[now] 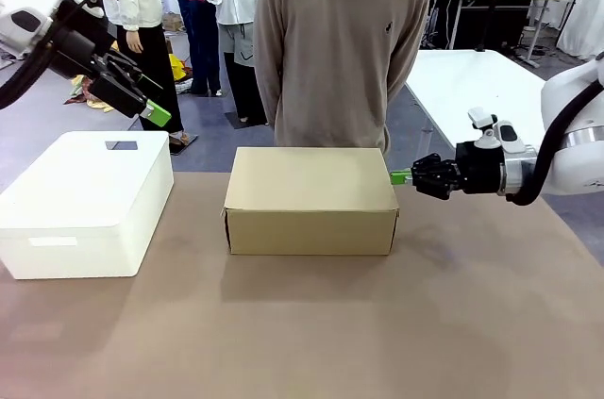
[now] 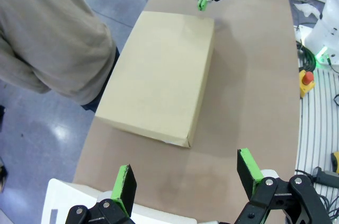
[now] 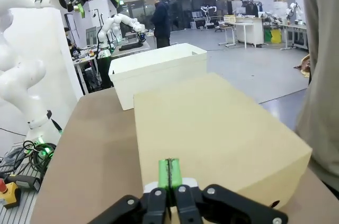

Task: Pack the shoes into the box.
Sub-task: Close the Shoes Box, then press down on the lid of the Shoes Box.

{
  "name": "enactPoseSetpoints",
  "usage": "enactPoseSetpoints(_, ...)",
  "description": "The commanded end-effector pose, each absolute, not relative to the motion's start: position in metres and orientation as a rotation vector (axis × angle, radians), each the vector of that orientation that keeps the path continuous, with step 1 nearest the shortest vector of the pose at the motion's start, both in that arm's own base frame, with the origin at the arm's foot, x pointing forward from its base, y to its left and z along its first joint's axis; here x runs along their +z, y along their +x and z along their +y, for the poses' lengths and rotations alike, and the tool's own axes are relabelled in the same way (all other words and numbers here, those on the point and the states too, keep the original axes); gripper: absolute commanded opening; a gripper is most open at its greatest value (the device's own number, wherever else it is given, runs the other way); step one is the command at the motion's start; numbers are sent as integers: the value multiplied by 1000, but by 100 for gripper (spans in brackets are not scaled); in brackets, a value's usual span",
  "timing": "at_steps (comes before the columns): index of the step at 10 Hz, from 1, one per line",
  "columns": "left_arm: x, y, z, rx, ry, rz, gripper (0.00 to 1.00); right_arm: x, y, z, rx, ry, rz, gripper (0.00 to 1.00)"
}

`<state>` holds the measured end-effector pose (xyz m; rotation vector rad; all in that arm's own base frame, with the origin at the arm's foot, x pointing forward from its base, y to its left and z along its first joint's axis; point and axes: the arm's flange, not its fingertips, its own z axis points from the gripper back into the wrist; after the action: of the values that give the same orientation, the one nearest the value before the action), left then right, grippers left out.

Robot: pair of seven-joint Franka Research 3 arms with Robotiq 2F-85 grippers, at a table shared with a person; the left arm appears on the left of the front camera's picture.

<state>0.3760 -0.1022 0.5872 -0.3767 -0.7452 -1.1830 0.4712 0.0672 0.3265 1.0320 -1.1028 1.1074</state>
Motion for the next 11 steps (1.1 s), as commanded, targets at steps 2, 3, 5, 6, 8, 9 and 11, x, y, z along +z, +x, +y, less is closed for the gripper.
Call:
enactPoseSetpoints(2, 588, 376, -101, -1196, -390, -757, 100, 327, 471, 67, 1107, 1032, -1103, 0)
enactPoseSetpoints(3, 588, 376, -101, -1196, -390, -757, 100, 327, 471, 67, 1107, 1032, -1103, 0)
enactPoseSetpoints(5, 588, 376, -101, -1196, -390, -757, 100, 327, 471, 67, 1107, 1032, -1103, 0)
enactPoseSetpoints(6, 588, 376, -101, -1196, -390, -757, 100, 327, 471, 67, 1107, 1032, -1103, 0)
enactPoseSetpoints(8, 588, 376, -101, -1196, -390, -757, 100, 327, 471, 67, 1107, 1032, -1103, 0)
enactPoseSetpoints(9, 588, 376, -101, -1196, -390, -757, 100, 327, 471, 67, 1107, 1032, -1103, 0)
enactPoseSetpoints(11, 588, 376, -101, -1196, -390, -757, 100, 327, 471, 67, 1107, 1032, -1103, 0)
